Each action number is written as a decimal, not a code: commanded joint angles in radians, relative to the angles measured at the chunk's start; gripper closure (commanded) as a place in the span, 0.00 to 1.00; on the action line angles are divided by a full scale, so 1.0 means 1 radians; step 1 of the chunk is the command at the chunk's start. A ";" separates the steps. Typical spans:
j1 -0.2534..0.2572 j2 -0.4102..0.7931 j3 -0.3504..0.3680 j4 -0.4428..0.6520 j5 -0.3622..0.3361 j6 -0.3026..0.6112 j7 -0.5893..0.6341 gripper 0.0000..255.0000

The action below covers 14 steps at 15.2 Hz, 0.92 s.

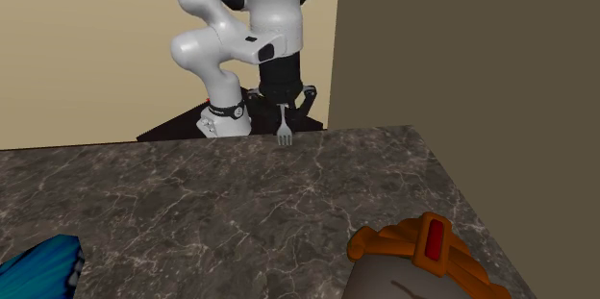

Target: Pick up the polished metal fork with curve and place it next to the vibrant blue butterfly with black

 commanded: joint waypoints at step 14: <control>-0.210 -0.243 -0.281 -0.138 -0.182 -0.083 -0.352 1.00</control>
